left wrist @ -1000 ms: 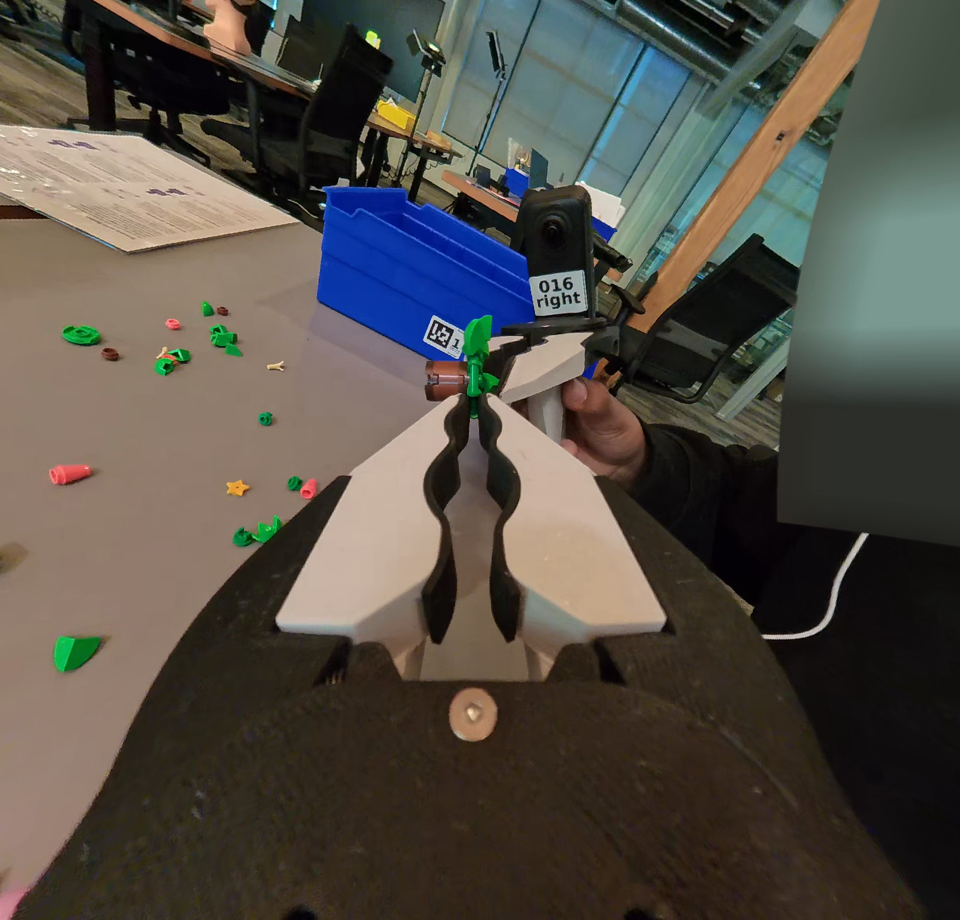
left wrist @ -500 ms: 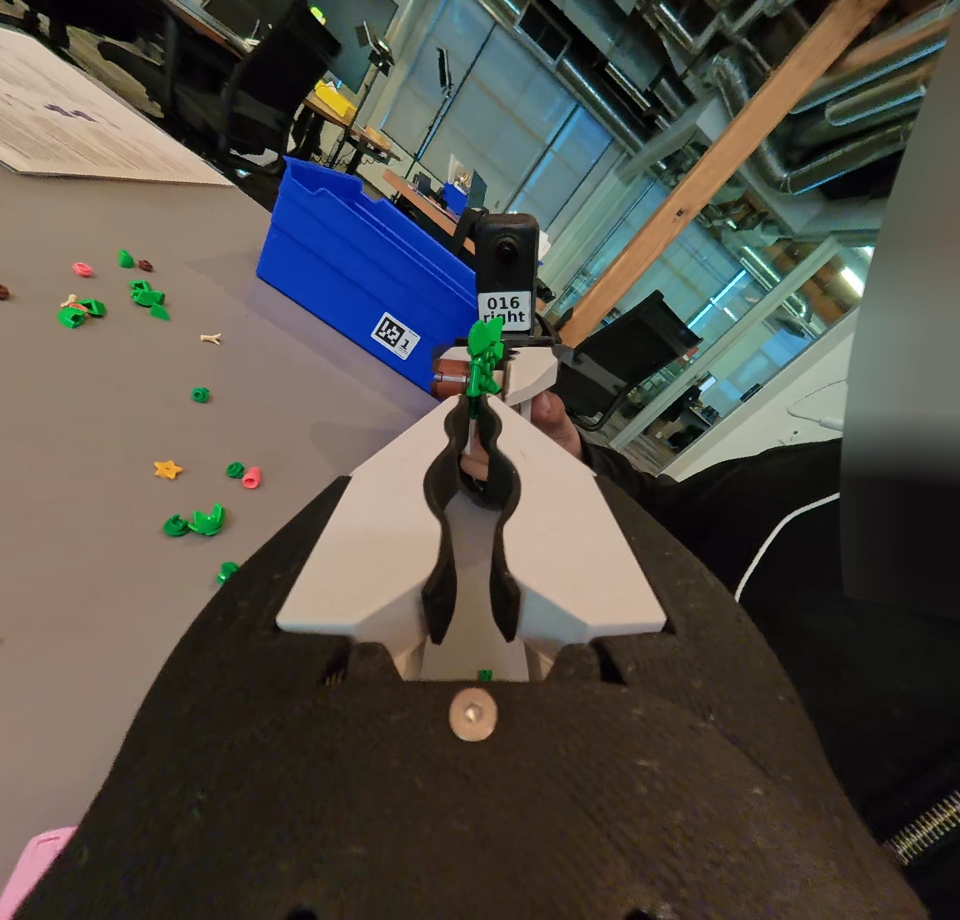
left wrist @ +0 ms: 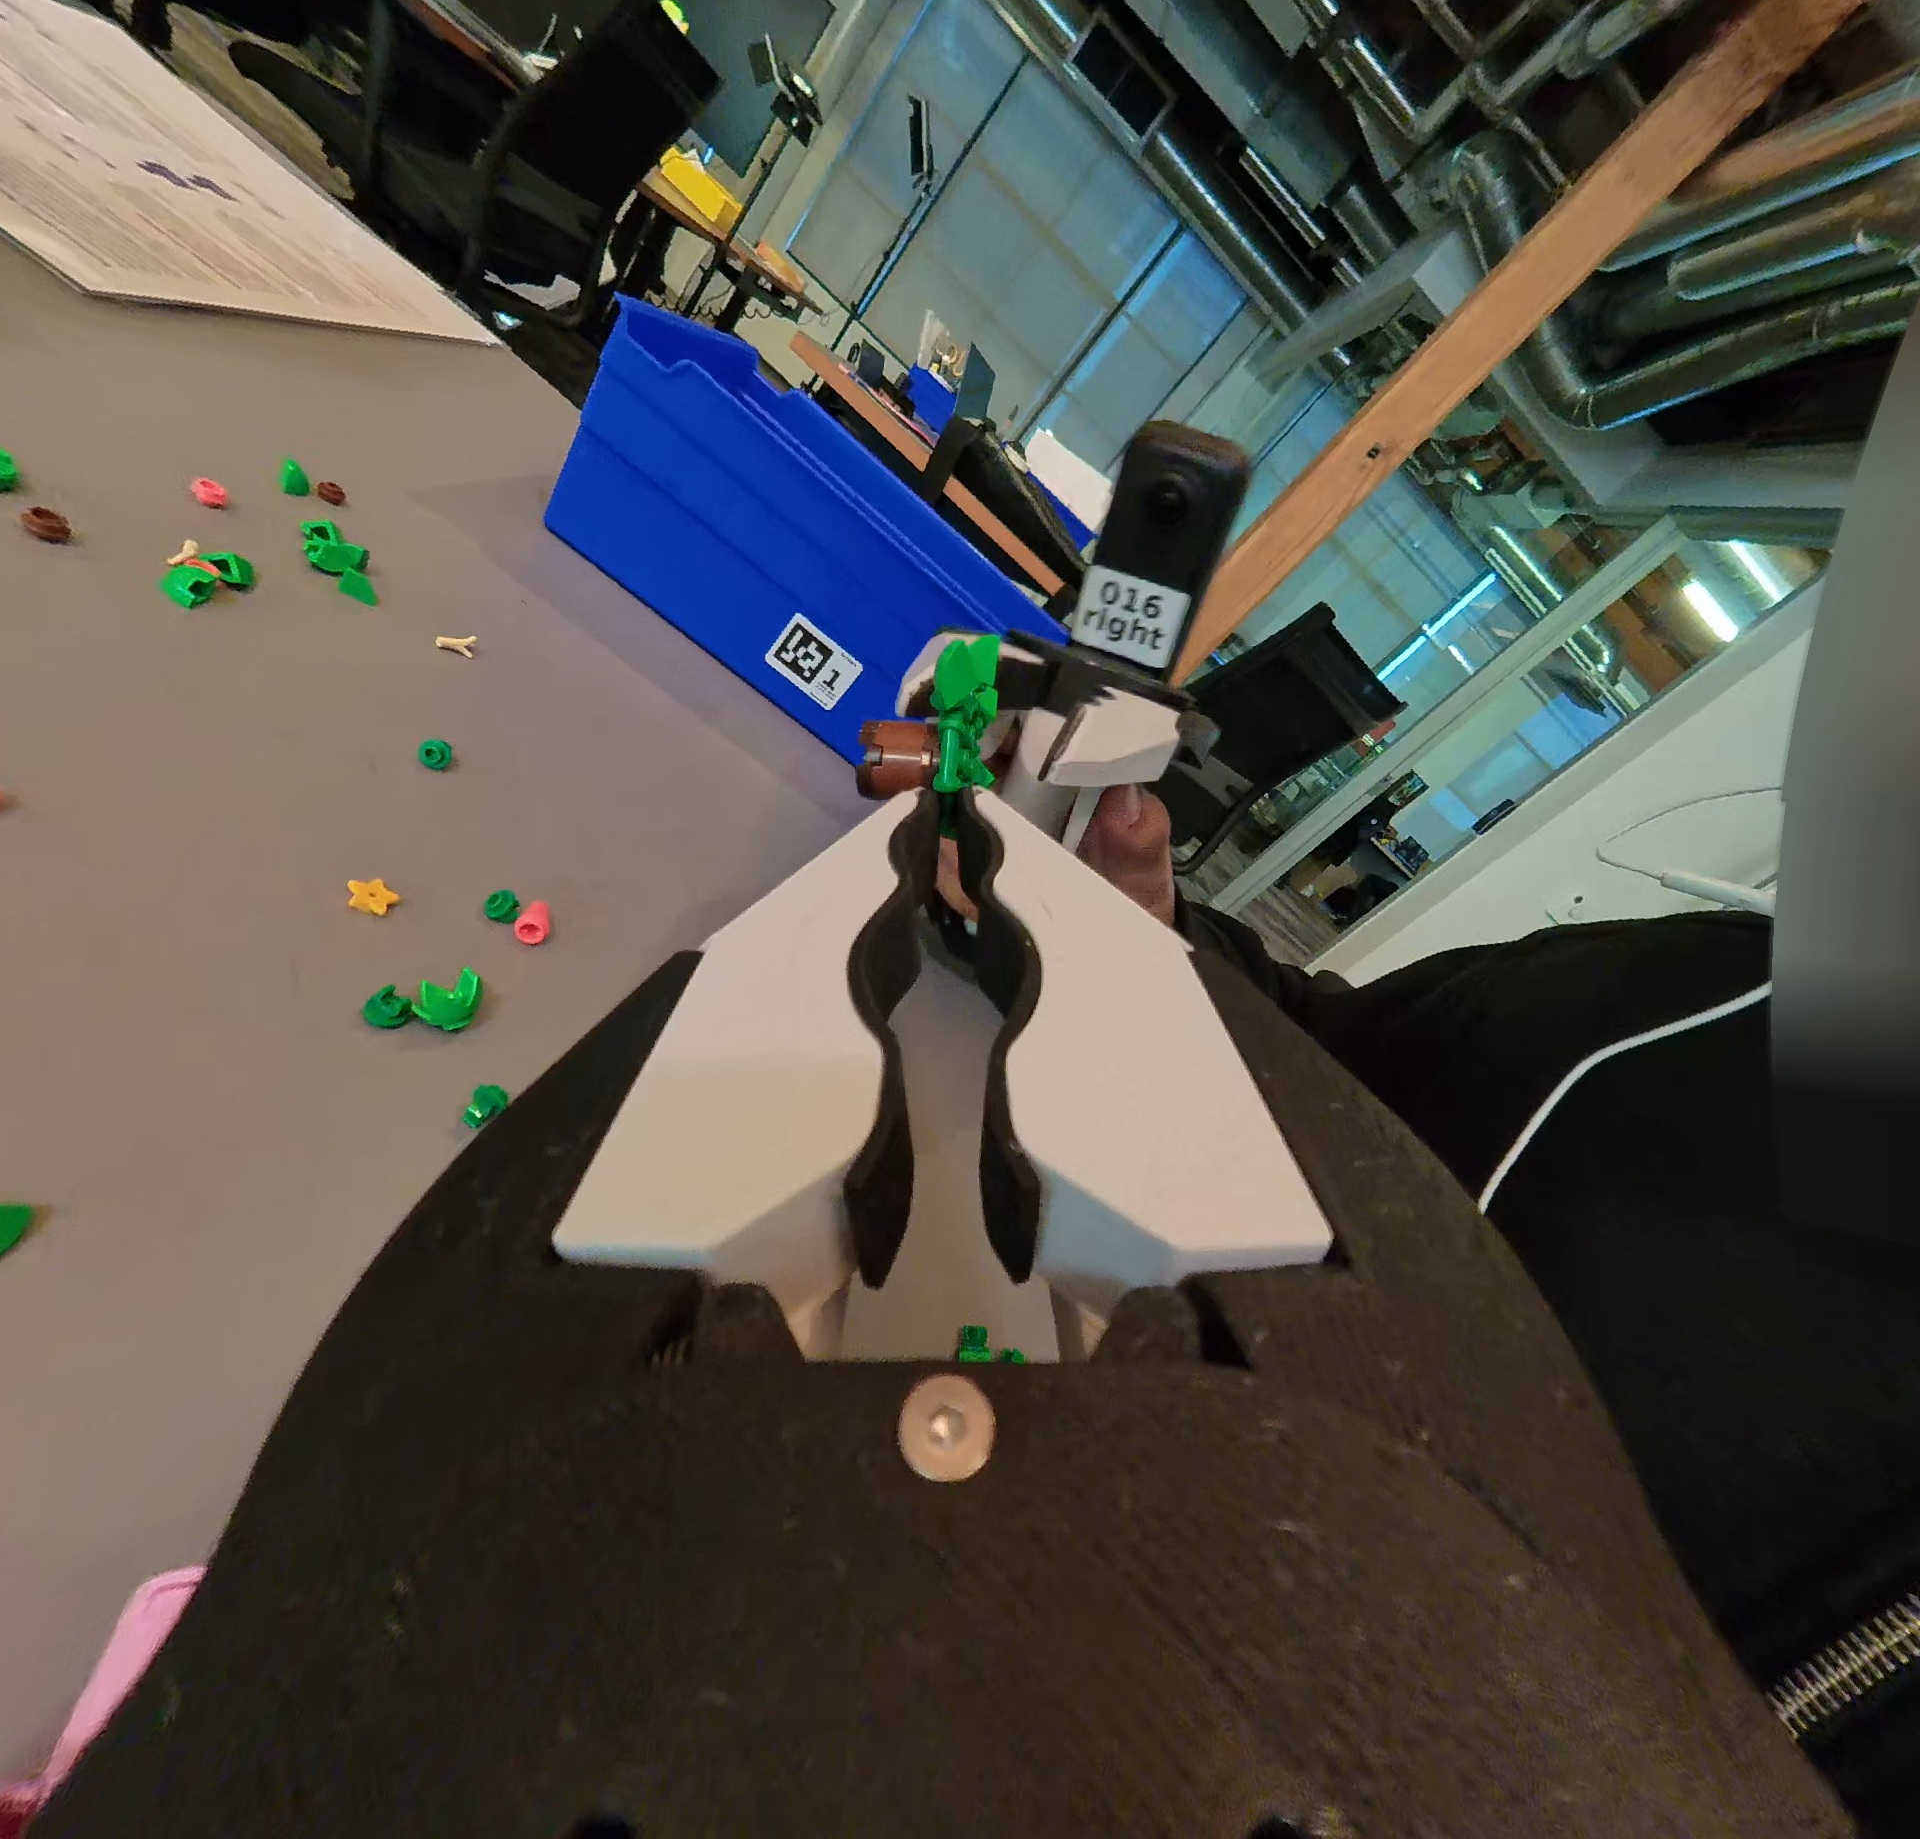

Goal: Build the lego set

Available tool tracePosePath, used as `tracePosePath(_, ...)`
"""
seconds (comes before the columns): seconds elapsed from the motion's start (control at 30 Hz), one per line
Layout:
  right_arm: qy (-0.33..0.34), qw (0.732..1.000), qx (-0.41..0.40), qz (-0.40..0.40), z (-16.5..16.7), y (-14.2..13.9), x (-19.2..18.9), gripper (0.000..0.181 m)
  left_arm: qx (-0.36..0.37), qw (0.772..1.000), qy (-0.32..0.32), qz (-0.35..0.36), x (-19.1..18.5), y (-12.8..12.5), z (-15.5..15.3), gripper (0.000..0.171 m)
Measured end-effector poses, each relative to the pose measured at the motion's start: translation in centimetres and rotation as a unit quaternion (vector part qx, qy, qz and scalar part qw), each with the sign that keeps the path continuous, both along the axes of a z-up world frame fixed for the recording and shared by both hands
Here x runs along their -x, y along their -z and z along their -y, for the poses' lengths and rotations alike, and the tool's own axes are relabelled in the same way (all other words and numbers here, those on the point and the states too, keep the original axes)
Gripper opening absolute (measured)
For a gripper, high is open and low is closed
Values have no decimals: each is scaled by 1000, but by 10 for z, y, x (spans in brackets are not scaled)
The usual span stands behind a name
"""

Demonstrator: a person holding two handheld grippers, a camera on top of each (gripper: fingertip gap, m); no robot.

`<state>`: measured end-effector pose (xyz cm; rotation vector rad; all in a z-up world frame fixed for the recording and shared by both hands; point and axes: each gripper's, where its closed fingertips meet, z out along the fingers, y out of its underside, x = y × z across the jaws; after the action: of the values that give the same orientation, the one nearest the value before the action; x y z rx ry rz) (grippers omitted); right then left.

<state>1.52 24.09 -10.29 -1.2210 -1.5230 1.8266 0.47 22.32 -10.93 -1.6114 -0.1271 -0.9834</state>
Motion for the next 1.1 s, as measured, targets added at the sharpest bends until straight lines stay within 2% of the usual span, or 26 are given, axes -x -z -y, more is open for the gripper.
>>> tracePosePath(0.13,56,989,-129,-38,0,-3,-1,28,12,1000,7,-13,-4,5,-1,0)
tracePosePath(0.23,64,985,-156,-40,1,-2,-1,24,17,1000,13,-23,-7,7,-2,0)
tracePosePath(0.37,43,992,-116,-20,1,2,0,23,18,999,22,-19,-11,8,-2,0)
tracePosePath(0.43,37,994,-105,-12,1,4,1,19,18,999,26,-17,-13,9,-2,0)
tracePosePath(0.5,27,994,-104,-5,4,7,0,8,21,999,30,-19,-14,10,-2,0)
tracePosePath(0.63,12,996,-85,19,4,12,1,6,31,999,31,-22,-13,15,-3,0)
tracePosePath(0.67,10,997,-73,33,3,16,2,6,35,999,31,-21,-13,16,-3,2)
tracePosePath(0.73,6,996,-38,84,-4,30,3,6,40,999,18,-23,-9,17,-5,19)
tracePosePath(0.8,-3,990,23,142,-11,42,3,5,42,998,1,-38,-4,18,-6,28)
tracePosePath(0.9,-13,969,131,208,-19,56,2,5,45,996,-11,-71,-2,20,-6,29)
tracePosePath(1.03,-66,936,181,295,-2,81,-5,5,61,992,-9,-106,-5,27,-7,29)
tracePosePath(1.1,-75,923,177,334,5,94,-8,5,87,988,1,-131,-8,38,-8,29)
